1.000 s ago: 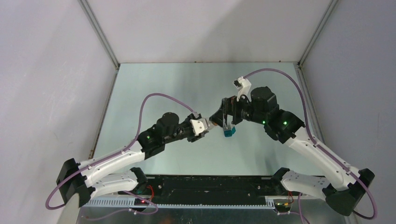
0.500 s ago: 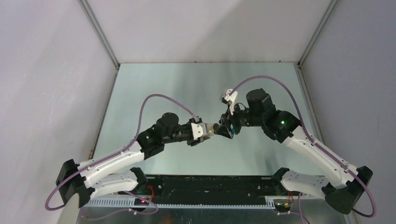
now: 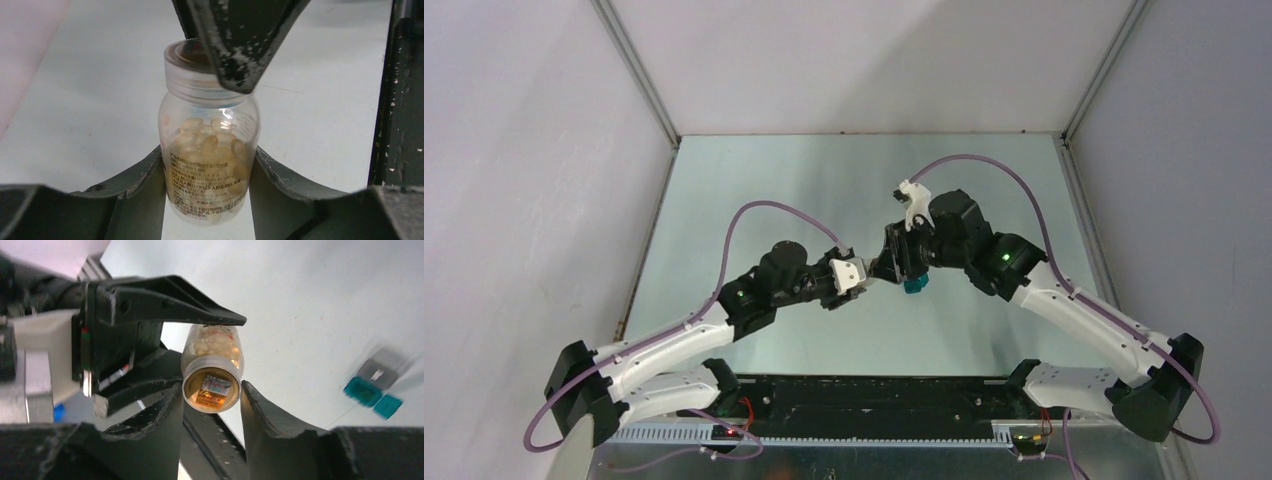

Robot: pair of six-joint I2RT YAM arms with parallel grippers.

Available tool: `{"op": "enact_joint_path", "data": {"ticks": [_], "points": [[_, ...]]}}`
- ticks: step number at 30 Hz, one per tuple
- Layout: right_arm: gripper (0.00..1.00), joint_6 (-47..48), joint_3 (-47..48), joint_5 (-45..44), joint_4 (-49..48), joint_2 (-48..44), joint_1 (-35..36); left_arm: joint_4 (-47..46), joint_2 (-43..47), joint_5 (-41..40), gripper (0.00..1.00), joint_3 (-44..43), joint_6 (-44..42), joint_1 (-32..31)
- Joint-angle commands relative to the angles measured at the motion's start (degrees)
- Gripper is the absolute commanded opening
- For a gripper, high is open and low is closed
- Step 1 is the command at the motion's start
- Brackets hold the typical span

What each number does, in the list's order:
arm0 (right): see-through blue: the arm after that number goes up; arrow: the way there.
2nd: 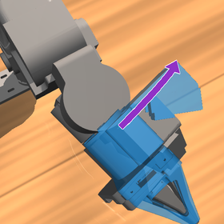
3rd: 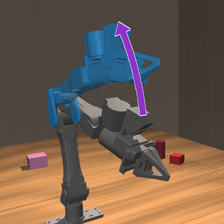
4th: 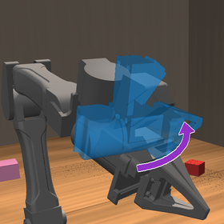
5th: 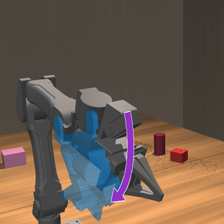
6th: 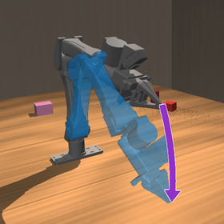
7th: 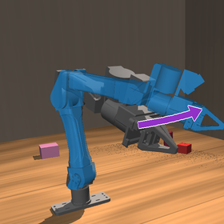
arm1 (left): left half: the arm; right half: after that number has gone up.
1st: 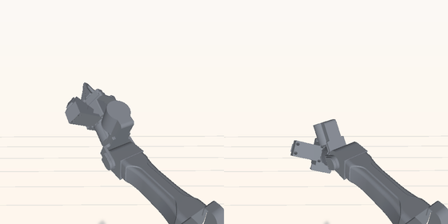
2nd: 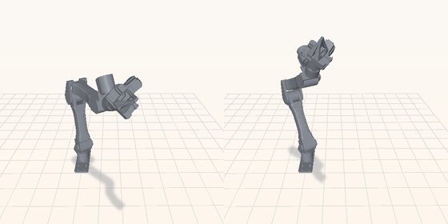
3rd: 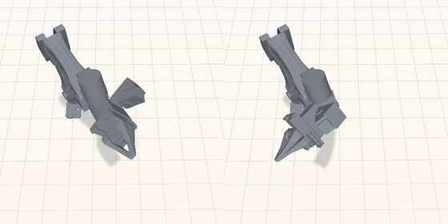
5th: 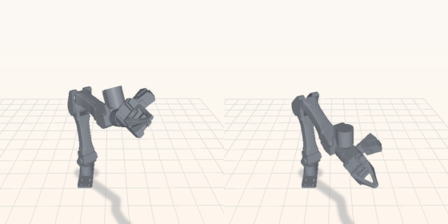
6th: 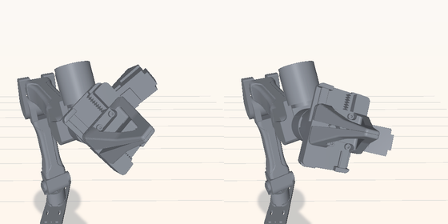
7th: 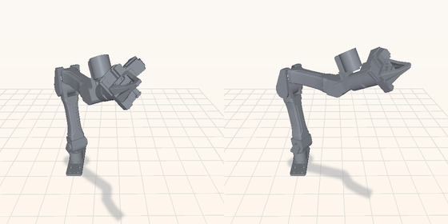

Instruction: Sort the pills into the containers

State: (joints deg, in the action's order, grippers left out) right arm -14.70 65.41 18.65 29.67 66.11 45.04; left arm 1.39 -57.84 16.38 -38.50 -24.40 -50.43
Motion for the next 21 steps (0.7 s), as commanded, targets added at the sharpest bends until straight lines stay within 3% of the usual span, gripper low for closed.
{"op": "enact_joint_path", "data": {"ticks": [1, 5, 7, 8, 10, 12, 15, 21], "points": [[0.0, -29.03, 1.92, -19.36, -7.42, 1.68, 0.91, -8.06, 1.34, 2.1, 0.0, 0.63, 0.04, -1.43], [0.0, -41.52, 1.05, -22.57, -7.04, 0.22, 2.58, -9.32, 2.2, 0.22, 0.0, 1.85, 0.57, -1.46], [0.26, -43.57, -0.65, -22.59, -8.74, -1.64, 2.86, -9.38, 2.42, -0.36, 0.0, 2.11, 0.68, -1.43], [0.48, -43.07, -1.17, -22.69, -9.69, -3.03, 2.86, -9.38, 2.49, -0.51, 0.0, 2.2, 0.74, -1.47], [0.7, -38.7, -2.34, -23.33, -10.06, -5.31, 2.63, -9.39, 2.68, -0.83, 0.0, 2.35, 0.82, -1.49], [0.77, -31.75, -2.99, -24.72, -9.81, -7.26, 2.23, -9.35, 2.73, -0.86, 0.0, 2.24, 0.89, -1.47], [0.8, -23.02, -3.67, -23.21, -8.35, -9.94, 0.17, -9.22, 2.79, -0.6, 0.0, 2.07, 0.93, -1.45], [0.81, 1.36, -6.47, -3.54, -9.52, -13.67, -1.89, -8.68, 3.25, 1.34, 0.0, 1.51, 1.13, -1.47]]}}
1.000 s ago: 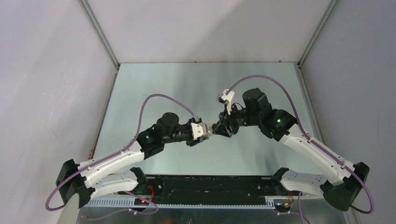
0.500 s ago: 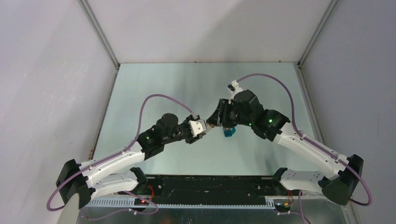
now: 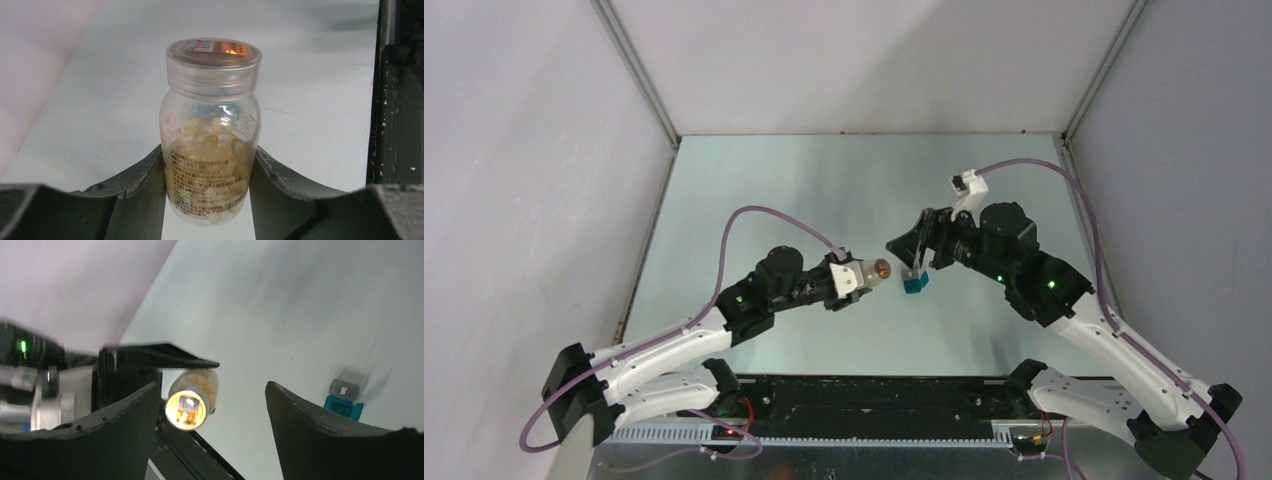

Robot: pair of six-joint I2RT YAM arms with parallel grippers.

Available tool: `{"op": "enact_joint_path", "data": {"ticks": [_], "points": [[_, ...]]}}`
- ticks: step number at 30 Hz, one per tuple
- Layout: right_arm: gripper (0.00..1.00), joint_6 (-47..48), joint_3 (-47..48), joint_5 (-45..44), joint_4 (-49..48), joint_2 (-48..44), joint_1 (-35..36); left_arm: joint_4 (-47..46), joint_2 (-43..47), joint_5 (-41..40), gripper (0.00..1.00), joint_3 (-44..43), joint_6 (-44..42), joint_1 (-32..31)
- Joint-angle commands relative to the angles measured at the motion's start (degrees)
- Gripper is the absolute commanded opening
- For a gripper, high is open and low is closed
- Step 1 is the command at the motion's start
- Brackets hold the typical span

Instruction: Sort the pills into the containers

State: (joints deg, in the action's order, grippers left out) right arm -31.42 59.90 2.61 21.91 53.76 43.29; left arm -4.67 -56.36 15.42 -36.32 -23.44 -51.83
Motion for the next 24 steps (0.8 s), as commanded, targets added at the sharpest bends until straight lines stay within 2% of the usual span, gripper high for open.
{"op": "enact_joint_path", "data": {"ticks": [1, 6, 14, 20, 24], "points": [[0.81, 21.51, -0.69, 16.39, -1.33, -1.3, -0.16, -2.34, 1.73, 3.16, 0.0, -1.01, 0.22, -0.05], [0.83, 28.0, 1.35, 23.95, 1.42, 0.2, 0.65, -0.52, 1.44, 5.04, 0.0, -2.57, 0.25, -0.07], [0.87, 33.11, 6.05, 20.68, 8.27, 4.55, 4.94, 0.7, 1.68, 8.13, 0.0, -3.35, 0.22, -0.03], [0.73, 31.7, 7.04, 19.33, 8.5, 5.47, 5.14, 1.0, 1.47, 8.84, 0.0, -3.76, 0.04, -0.05], [0.72, 31.08, 7.05, 20.03, 8.72, 5.64, 5.34, 0.21, 0.98, 9.91, 0.0, -4.02, 0.25, -0.07]]}}
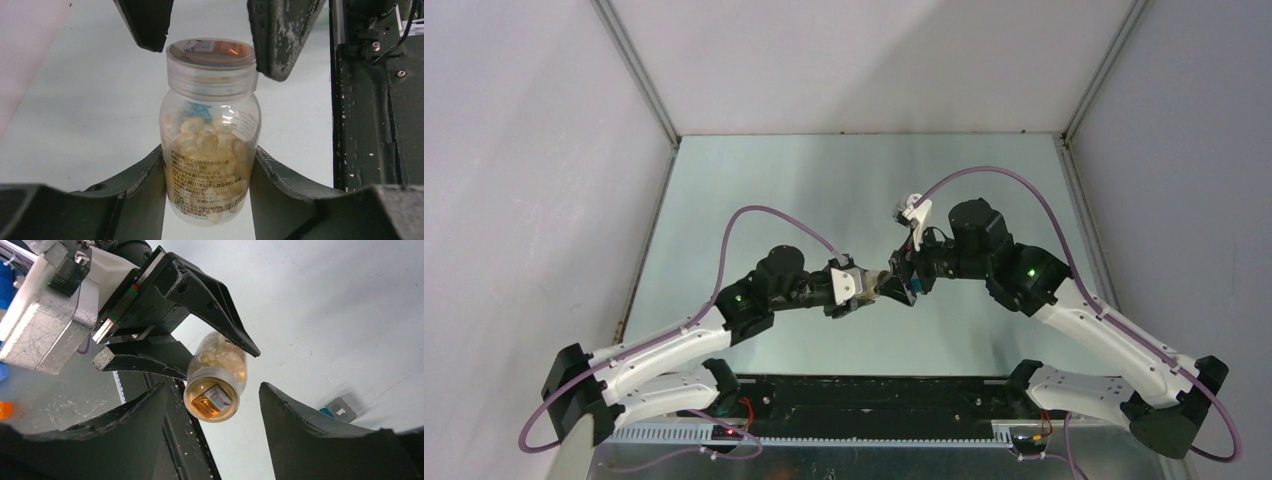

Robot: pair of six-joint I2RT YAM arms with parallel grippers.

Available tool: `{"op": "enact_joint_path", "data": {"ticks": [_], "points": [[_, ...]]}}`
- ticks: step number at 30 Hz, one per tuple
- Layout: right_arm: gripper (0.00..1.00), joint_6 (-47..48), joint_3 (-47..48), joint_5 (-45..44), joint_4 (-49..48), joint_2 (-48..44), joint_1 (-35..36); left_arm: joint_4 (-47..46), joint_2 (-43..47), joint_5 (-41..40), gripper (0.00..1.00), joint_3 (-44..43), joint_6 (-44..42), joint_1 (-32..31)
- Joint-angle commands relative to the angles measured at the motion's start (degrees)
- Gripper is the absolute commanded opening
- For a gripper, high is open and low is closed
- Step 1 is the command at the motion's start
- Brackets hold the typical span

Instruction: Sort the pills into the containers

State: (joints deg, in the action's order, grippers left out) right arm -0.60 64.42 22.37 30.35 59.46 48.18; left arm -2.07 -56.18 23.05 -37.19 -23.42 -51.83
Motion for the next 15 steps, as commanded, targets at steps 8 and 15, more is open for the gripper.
{"op": "enact_joint_path", "data": {"ticks": [8, 15], "points": [[0.75, 2.17, 2.52, -1.75, 2.47, 0.01, 0.52, -2.66, 0.36, 3.21, 0.0, -3.5, 0.22, -0.02], [0.55, 1.4, 2.46, -2.95, 1.32, -0.03, 0.54, -3.06, 0.29, 3.28, 0.0, -3.54, 0.38, -0.05]]}}
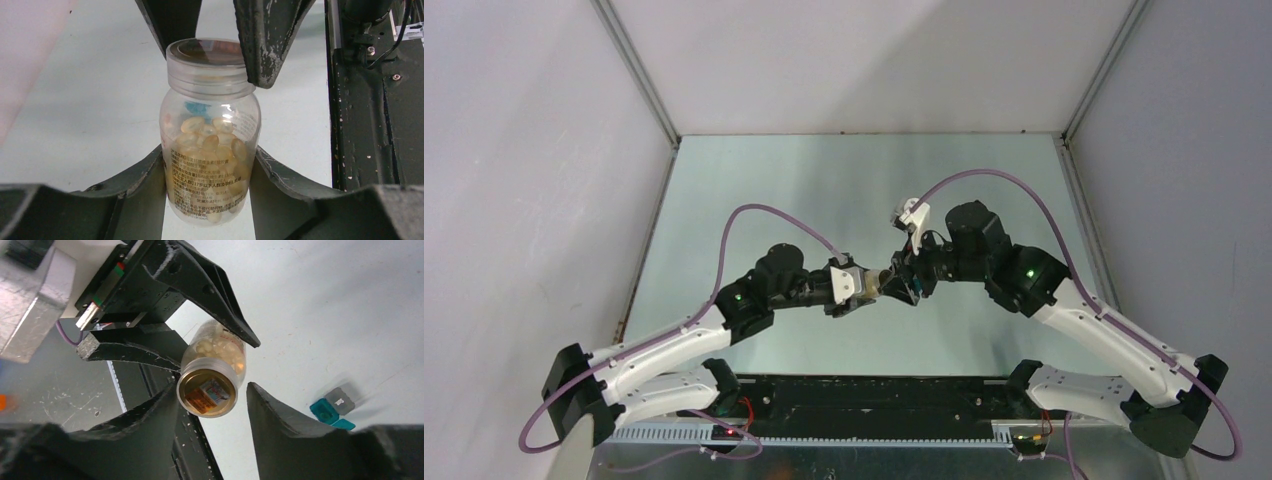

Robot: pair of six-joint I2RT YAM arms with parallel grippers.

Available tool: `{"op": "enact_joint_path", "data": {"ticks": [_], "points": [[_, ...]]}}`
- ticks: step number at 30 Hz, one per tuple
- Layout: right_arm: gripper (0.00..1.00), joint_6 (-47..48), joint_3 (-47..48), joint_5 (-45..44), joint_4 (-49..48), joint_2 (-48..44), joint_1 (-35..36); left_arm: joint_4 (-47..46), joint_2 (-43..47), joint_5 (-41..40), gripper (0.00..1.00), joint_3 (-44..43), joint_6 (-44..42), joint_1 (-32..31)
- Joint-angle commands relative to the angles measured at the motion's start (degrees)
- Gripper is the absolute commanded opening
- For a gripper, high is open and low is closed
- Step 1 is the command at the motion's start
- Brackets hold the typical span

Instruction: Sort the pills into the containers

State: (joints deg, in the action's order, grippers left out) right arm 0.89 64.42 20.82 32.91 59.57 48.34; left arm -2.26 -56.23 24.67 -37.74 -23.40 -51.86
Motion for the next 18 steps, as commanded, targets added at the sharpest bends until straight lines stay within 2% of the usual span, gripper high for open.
{"op": "enact_joint_path", "data": {"ticks": [1, 2, 5, 6, 10, 12, 13, 16, 18], "points": [[0.47, -1.1, 2.46, -1.44, -2.14, 0.11, 0.41, -2.89, 0.2, 1.58, 0.0, -2.92, 0.41, -0.01], [0.43, -1.96, 2.46, -1.76, -2.67, 0.44, 0.38, -3.14, 0.05, 1.47, 0.0, -2.9, 0.47, -0.03], [0.2, -8.6, 2.54, -4.46, -6.47, 1.56, 0.64, -3.66, -0.64, -0.38, 0.0, -3.03, 0.72, -0.01], [0.17, -10.55, 2.48, -5.65, -7.38, 2.38, 0.94, -4.03, -0.81, -1.46, 0.0, -3.04, 0.77, 0.0], [0.09, -24.76, 2.48, -21.53, -11.52, 4.71, 4.63, -4.91, -1.76, -5.55, 0.0, -2.94, 0.91, -0.06], [0.02, -32.75, 2.51, -29.1, -11.19, 5.55, 6.22, -5.04, -2.0, -6.86, 0.0, -2.89, 0.9, -0.08], [0.0, -37.2, 2.54, -34.27, -10.84, 5.68, 6.63, -5.04, -1.92, -7.27, 0.0, -2.84, 0.85, -0.09], [0.0, -42.65, 2.53, -42.07, -8.95, 5.98, 8.26, -5.29, -1.29, -7.73, 0.0, -2.24, 0.93, -0.07], [0.07, -44.61, 2.52, -45.12, -7.94, 5.73, 8.86, -5.49, -0.73, -8.18, 0.0, -1.75, 0.97, -0.02]]}}
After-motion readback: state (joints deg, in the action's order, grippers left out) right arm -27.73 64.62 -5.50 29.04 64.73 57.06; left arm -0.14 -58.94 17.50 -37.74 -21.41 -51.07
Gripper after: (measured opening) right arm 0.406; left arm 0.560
